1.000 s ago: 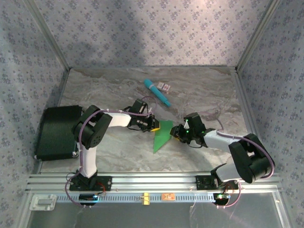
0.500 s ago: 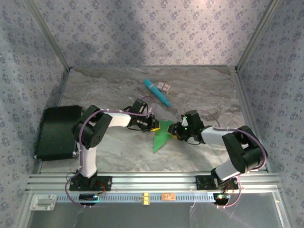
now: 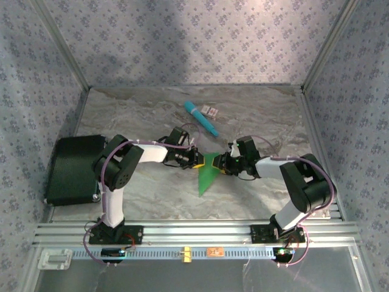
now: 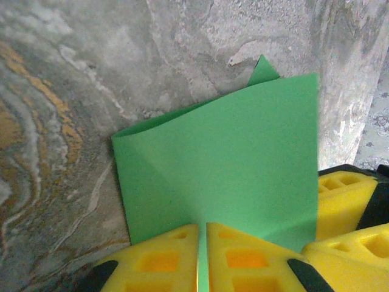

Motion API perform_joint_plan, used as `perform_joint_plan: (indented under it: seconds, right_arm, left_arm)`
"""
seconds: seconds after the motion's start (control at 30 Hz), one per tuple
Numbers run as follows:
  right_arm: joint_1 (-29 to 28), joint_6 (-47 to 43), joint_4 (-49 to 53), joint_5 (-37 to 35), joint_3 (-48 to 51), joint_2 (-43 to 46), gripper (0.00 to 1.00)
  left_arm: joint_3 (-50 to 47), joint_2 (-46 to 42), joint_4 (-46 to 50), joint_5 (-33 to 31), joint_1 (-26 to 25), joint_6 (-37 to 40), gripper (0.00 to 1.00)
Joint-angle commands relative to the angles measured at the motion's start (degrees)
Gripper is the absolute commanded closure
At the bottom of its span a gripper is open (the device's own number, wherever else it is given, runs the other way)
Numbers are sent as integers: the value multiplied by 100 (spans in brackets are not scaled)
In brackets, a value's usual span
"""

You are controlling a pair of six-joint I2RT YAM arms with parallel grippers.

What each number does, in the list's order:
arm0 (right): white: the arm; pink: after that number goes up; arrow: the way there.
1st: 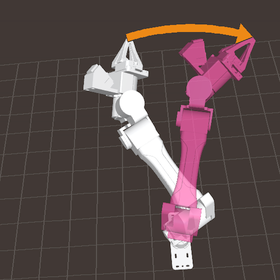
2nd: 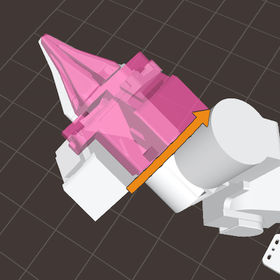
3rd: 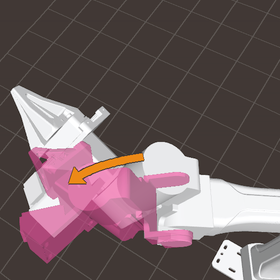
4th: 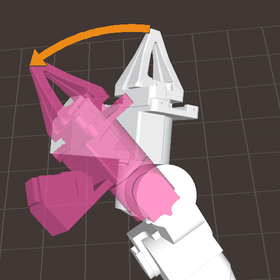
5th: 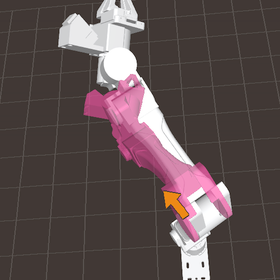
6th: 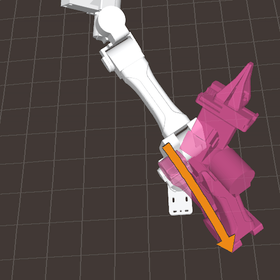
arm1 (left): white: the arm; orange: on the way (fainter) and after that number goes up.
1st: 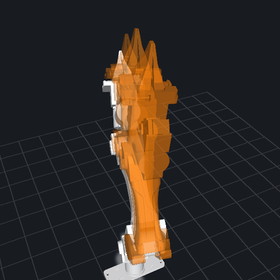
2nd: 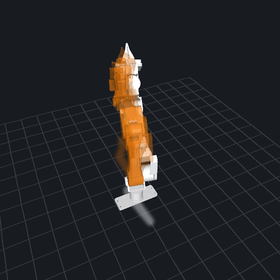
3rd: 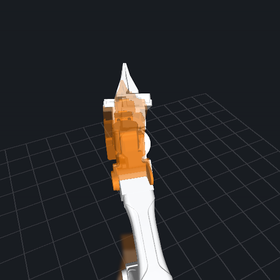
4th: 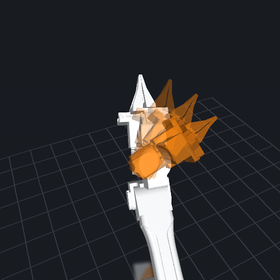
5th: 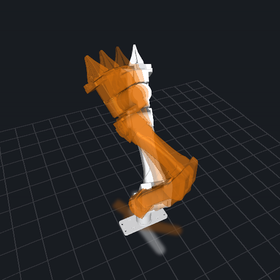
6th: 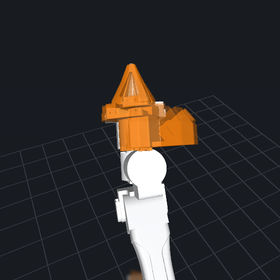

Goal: Fold a paper plane with a square sheet of paper (pick it up from the middle)

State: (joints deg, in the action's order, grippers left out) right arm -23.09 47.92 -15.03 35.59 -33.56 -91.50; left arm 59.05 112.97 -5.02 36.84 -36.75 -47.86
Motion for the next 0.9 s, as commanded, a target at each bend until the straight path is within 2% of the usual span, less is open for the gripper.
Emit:
perform_joint_plan:
  seconds: [0.0,0.33,0.47,0.63,0.87]
  right_arm:
    - [86,-283,76,227,-200,-165,68]
    - [191,-697,446,434,-539,-405,70]
    - [249,-781,540,465,-618,-545,74]
    - [255,-823,579,505,-675,-646,86]
    - [258,-399,342,154,-349,-177,96]
  left_arm:
    - [-105,121,263,-221,24,127,88]
    - [-78,129,299,-197,35,149,88]
    - [-47,128,308,-186,32,162,88]
    - [-26,53,317,-141,32,180,87]
    - [-25,-532,323,-221,7,359,76]
